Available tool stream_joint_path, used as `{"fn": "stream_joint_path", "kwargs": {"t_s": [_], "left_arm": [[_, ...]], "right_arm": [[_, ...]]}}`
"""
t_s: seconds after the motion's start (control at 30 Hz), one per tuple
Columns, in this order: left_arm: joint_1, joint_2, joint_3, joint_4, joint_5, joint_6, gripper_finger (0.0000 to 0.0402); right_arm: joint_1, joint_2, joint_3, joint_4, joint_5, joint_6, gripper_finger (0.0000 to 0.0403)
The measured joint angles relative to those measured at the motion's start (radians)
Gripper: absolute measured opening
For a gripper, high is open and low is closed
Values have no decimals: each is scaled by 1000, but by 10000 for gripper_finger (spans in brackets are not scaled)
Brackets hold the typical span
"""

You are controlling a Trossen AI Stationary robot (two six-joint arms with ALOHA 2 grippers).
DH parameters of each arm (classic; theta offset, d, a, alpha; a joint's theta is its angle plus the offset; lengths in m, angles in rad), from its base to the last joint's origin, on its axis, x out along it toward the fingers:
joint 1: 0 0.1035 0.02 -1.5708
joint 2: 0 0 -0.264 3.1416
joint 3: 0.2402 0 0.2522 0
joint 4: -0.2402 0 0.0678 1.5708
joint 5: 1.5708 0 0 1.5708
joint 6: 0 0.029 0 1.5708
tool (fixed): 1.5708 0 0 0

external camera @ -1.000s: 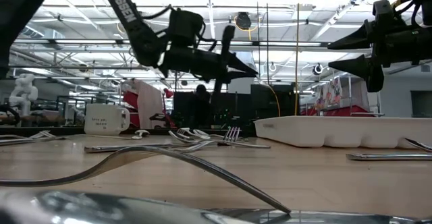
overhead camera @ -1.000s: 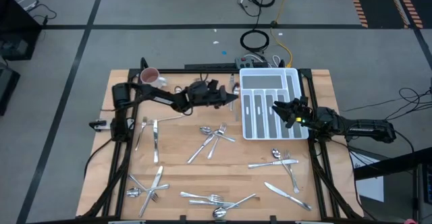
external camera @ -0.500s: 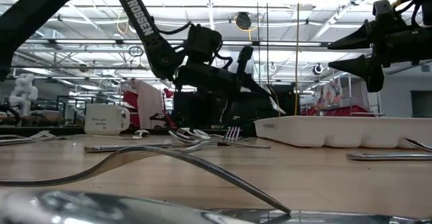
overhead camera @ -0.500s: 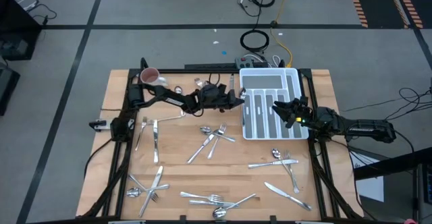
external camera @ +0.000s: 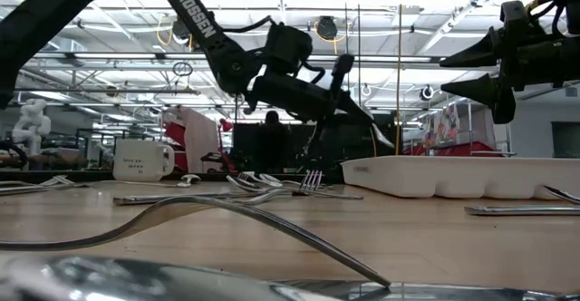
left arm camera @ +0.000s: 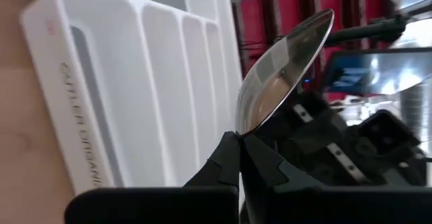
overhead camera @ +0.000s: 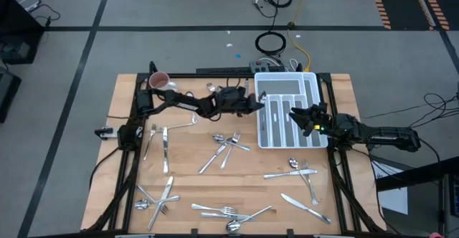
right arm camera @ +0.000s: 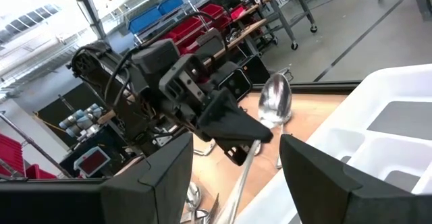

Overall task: Sort silverware
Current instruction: Put the silver spoon into the silverware tray

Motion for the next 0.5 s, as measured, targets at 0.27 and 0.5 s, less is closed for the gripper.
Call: {"fn": "stream_joint_path", "kwargs": {"t_s": [0.27,0.5], "left_arm": [[0,0,1,-17,-1,13,1],[-2,34,1,33,45,-2,1]], "right_arm": [[0,0,0,-1,0,-4,215],[0,0,0,-1,-1,-7,215]]}}
